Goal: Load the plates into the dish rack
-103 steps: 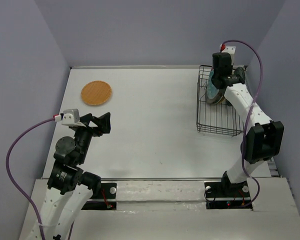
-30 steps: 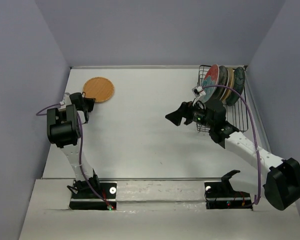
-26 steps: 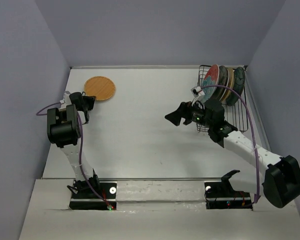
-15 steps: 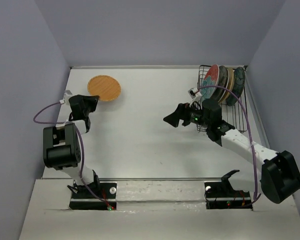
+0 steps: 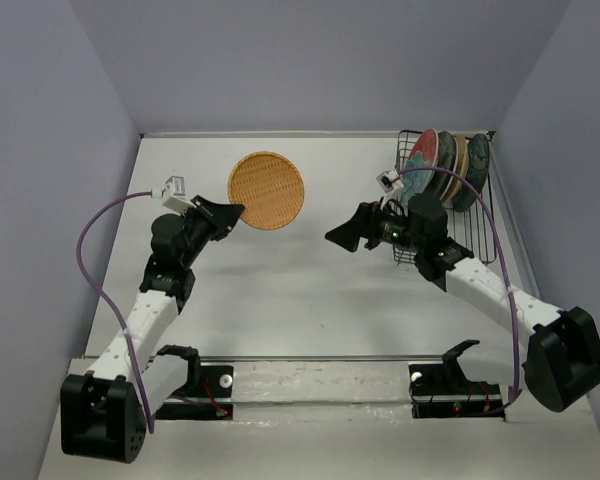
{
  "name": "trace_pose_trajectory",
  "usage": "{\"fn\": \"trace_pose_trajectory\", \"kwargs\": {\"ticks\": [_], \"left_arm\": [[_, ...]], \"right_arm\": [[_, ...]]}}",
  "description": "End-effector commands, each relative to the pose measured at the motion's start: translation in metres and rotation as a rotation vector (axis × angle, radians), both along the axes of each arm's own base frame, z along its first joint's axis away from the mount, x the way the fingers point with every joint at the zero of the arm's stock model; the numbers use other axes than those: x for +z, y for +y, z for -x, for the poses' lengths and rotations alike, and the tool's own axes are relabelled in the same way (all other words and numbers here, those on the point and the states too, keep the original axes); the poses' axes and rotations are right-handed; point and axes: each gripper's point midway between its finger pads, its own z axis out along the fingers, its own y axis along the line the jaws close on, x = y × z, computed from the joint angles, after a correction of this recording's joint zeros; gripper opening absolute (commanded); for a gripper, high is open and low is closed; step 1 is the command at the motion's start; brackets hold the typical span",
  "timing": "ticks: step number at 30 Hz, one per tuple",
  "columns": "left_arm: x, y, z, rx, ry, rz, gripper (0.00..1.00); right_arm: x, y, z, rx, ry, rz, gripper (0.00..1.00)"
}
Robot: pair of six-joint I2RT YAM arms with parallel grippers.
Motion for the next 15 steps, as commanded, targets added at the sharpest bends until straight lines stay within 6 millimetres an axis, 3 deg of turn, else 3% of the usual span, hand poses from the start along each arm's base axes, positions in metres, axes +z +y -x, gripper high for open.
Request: {"fn": "trace_pose_trajectory", "kwargs": {"ticks": [1,5,11,15], "left_arm": [[0.011,-0.011,0.026,-0.113,-0.082,-0.212,0.06],[0.017,-0.026,0.048,-0.222,-0.130,-0.327,0.06],[0.008,-0.044,0.074,-0.370,-0.166,-0.395,0.06],[0.024,-0.050,0.085,-0.409,-0.238,-0.385,0.06]], "right_arm": [[0.041,0.013,-0.010,0.044,-0.101,-0.043,1.00],[0.034,0.022,-0.018,0.074,-0.061,-0.039,1.00],[0.031,0.037,-0.019,0.152,-0.025,-0.085,1.00],[0.018,0.041,-0.025,0.141,0.003,-0.049,1.00]]}}
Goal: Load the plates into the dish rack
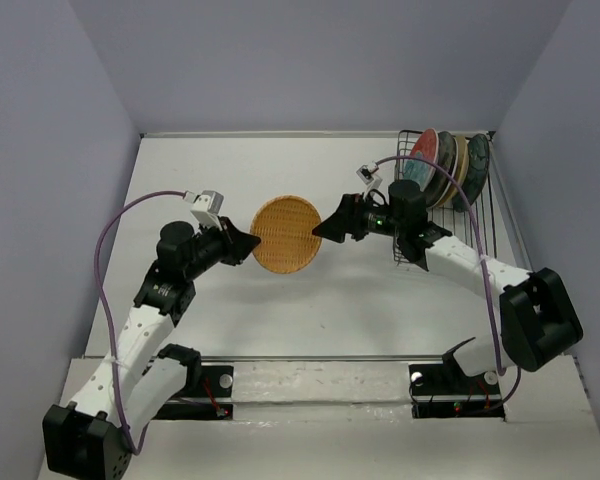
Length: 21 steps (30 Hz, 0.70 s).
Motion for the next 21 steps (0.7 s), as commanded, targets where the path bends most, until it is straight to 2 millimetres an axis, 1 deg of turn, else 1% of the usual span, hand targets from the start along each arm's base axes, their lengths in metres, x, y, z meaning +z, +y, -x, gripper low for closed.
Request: {"fn": "trace_pose_trajectory", "kwargs": {"ticks": [1,3,6,7,8,9,10,11,13,14,15,17,19,20,21], "left_arm": [[0.052,-0.012,0.017,-0.115,-0.199,0.027,0.06],[0.057,-0.015,0.024,-0.147,-0.218,0.042,0.06],[0.061,-0.022,0.034,-0.205,-0.230,0.073,0.06],[0.060,-0.024,0.036,-0.218,-0.224,0.079,0.06],[0.060,-0.026,0.039,-0.240,-0.224,0.085,0.06],[0.059,-0.028,0.040,-0.253,-0.218,0.090,0.06],[0.059,-0.029,0.042,-0.268,-0.216,0.097,0.06],[0.059,-0.033,0.046,-0.296,-0.207,0.111,0.06],[0.060,-0.035,0.048,-0.315,-0.208,0.124,0.06],[0.059,-0.036,0.050,-0.324,-0.199,0.131,0.08],[0.056,-0.037,0.050,-0.333,-0.188,0.133,0.12],[0.056,-0.037,0.050,-0.333,-0.186,0.132,0.19],[0.059,-0.035,0.050,-0.318,-0.202,0.126,0.45],[0.059,-0.034,0.049,-0.309,-0.204,0.124,0.58],[0.060,-0.031,0.048,-0.287,-0.213,0.117,0.95]], "right_arm": [[0.025,0.011,-0.004,0.039,-0.074,-0.039,1.00],[0.022,0.011,-0.004,0.040,-0.071,-0.034,1.00],[0.014,0.018,0.003,0.070,-0.059,-0.022,1.00],[0.013,0.019,0.005,0.088,-0.056,-0.020,0.98],[0.014,0.021,0.013,0.135,-0.057,-0.028,0.95],[0.016,0.025,0.020,0.171,-0.063,-0.038,0.88],[0.017,0.025,0.025,0.199,-0.065,-0.050,0.88],[0.024,0.028,0.032,0.242,-0.079,-0.082,0.81],[0.026,0.031,0.044,0.297,-0.076,-0.113,0.71],[0.034,0.033,0.053,0.356,-0.083,-0.150,0.62],[0.041,0.034,0.057,0.385,-0.116,-0.180,0.46],[0.047,0.033,0.068,0.437,-0.101,-0.220,0.27],[0.051,0.032,0.069,0.428,-0.119,-0.233,0.10],[0.051,0.032,0.066,0.411,-0.120,-0.216,0.07],[0.059,0.030,0.059,0.352,-0.148,-0.203,0.07]]}}
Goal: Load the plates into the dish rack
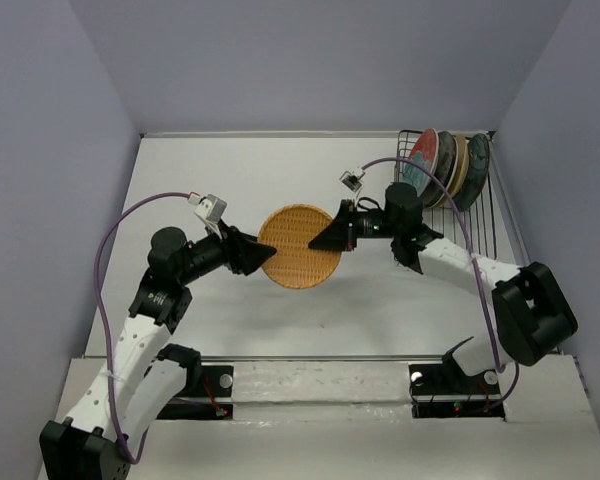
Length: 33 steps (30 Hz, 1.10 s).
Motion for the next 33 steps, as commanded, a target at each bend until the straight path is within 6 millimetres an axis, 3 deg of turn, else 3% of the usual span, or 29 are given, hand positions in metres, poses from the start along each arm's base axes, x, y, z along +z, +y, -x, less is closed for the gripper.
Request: {"fn": "trace_pose_trajectory", "kwargs": {"ticks": [1,2,4,5,6,7,8,10,12,13,14,15,16,19,22,26,33], "left_arm": [[0.026,-0.001,0.005,-0.011,-0.107,0.034,0.99],[0.026,0.003,0.001,0.022,-0.110,0.030,0.99],[0.025,0.009,-0.002,0.065,-0.115,0.003,0.99],[0.024,0.012,-0.005,0.088,-0.115,-0.009,0.99],[0.023,0.018,-0.010,0.137,-0.110,-0.025,0.99],[0.024,0.022,-0.012,0.159,-0.125,-0.036,0.99],[0.025,0.024,-0.013,0.173,-0.129,-0.042,0.99],[0.029,0.027,-0.012,0.192,-0.143,-0.040,0.99],[0.031,0.028,-0.010,0.192,-0.153,-0.036,0.99],[0.033,0.028,-0.009,0.189,-0.159,-0.035,0.99],[0.034,0.028,-0.007,0.185,-0.162,-0.031,0.99],[0.035,0.027,-0.006,0.181,-0.164,-0.029,0.99],[0.037,0.026,-0.005,0.176,-0.171,-0.025,0.99],[0.039,0.022,0.001,0.153,-0.183,-0.024,0.99],[0.040,0.019,0.005,0.144,-0.192,-0.024,0.99],[0.041,0.020,0.006,0.148,-0.197,-0.028,0.99],[0.042,0.019,0.008,0.142,-0.198,-0.026,0.99]], "right_arm": [[0.028,-0.003,0.004,-0.031,-0.077,-0.011,0.07],[0.040,-0.005,-0.014,-0.127,-0.144,0.006,0.07],[0.048,-0.020,-0.023,-0.250,-0.148,0.084,0.07],[0.068,-0.032,-0.046,-0.382,-0.219,0.110,0.07],[0.084,-0.045,-0.050,-0.452,-0.248,0.121,0.07],[0.080,-0.058,-0.055,-0.513,-0.226,0.178,0.07],[0.092,-0.070,-0.061,-0.573,-0.252,0.189,0.07],[0.123,-0.110,-0.085,-0.790,-0.326,0.230,0.07],[0.133,-0.163,-0.103,-1.046,-0.344,0.362,0.07],[0.157,-0.184,-0.107,-1.149,-0.375,0.376,0.07],[0.157,-0.206,-0.111,-1.230,-0.396,0.464,0.07],[0.164,-0.242,-0.116,-1.417,-0.402,0.545,0.07],[0.180,-0.266,-0.116,-1.525,-0.420,0.577,0.07],[0.199,-0.323,-0.121,-1.740,-0.436,0.699,0.07],[0.214,-0.347,-0.126,-1.824,-0.448,0.746,0.07],[0.227,-0.362,-0.130,-1.862,-0.496,0.882,0.07],[0.217,-0.388,-0.142,-1.914,-0.509,1.079,0.07]]}}
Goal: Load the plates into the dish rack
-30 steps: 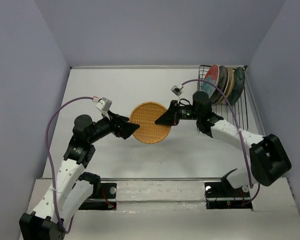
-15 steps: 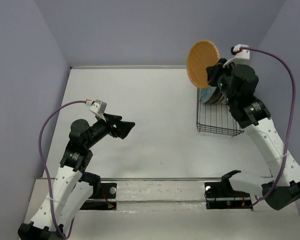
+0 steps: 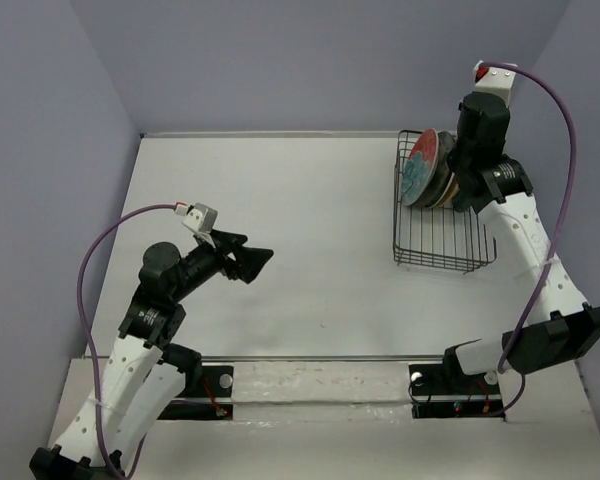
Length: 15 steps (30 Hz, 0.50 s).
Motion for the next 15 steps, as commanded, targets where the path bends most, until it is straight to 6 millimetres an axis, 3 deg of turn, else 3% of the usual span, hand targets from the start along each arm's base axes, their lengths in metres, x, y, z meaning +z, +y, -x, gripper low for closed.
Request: {"fn": "trace_pose_trajectory", "kwargs": {"ticks": [1,11,15], "left_arm": [[0.028,-0.001,0.003,-0.012,-0.087,0.015,0.99],[0.028,-0.002,0.005,-0.015,-0.085,0.015,0.99],[0.026,-0.003,0.004,-0.018,-0.083,0.010,0.99]], "right_arm": [[0.034,-0.036,0.010,-0.124,-0.072,0.058,0.07],[-0.026,-0.053,-0.044,-0.023,0.007,-0.044,0.07],[-0.044,-0.056,-0.053,-0.011,0.038,-0.066,0.07]]}}
